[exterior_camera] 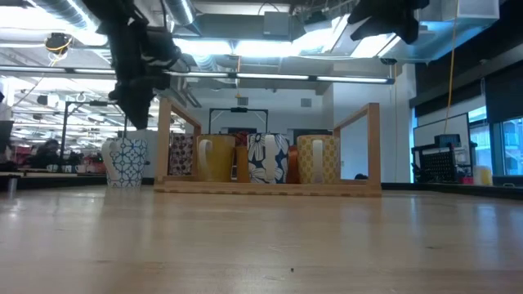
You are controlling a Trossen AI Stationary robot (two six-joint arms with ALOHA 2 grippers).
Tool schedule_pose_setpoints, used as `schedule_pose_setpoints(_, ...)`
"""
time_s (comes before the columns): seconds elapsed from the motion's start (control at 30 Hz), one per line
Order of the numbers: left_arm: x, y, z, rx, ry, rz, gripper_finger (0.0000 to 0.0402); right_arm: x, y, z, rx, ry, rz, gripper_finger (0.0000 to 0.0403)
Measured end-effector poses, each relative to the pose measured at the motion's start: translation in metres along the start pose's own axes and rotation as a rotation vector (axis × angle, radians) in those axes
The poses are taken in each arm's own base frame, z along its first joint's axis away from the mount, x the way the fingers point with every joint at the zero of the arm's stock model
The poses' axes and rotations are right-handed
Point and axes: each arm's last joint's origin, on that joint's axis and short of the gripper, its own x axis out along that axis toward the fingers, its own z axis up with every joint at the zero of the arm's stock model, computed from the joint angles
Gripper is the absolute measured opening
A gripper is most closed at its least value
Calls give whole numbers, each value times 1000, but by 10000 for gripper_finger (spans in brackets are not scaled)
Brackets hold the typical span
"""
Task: Place coffee mugs
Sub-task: Put the patterned light blue mug on the shelf
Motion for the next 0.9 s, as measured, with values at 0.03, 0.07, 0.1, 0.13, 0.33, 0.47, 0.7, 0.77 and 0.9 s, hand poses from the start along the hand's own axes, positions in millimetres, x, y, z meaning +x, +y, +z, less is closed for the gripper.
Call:
schedule_pose_setpoints(0.03,3,2,-1,-9,-3,3,121,0,-1,-1,-3,2,-10,150)
schedule_pose_setpoints(0.07,6,3,-2,-21,-4,6,121,0,-1,-1,-6,5,-22,149)
schedule_pose_setpoints(0.1,8,5,-3,-33,-9,9,121,0,-2,-2,-2,6,-34,149)
schedule_pose_setpoints(0.13,10,7,-4,-43,-9,12,121,0,-3,-2,7,7,-46,149)
schedule_pose_setpoints(0.33,26,8,-13,-74,2,-31,121,0,-4,-3,6,7,-63,149)
schedule_pose_setpoints(0.47,32,7,-16,-77,2,-40,121,0,-4,-3,6,7,-64,149)
schedule_pose_setpoints(0.7,51,7,-17,-78,60,-42,120,0,-4,-3,4,-5,-84,149)
schedule_pose_setpoints(0.77,55,7,-16,-78,81,-37,115,0,-4,-3,4,-5,-84,149)
schedule_pose_setpoints(0.9,59,7,-16,-77,96,-34,80,0,-4,-2,5,-5,-84,149)
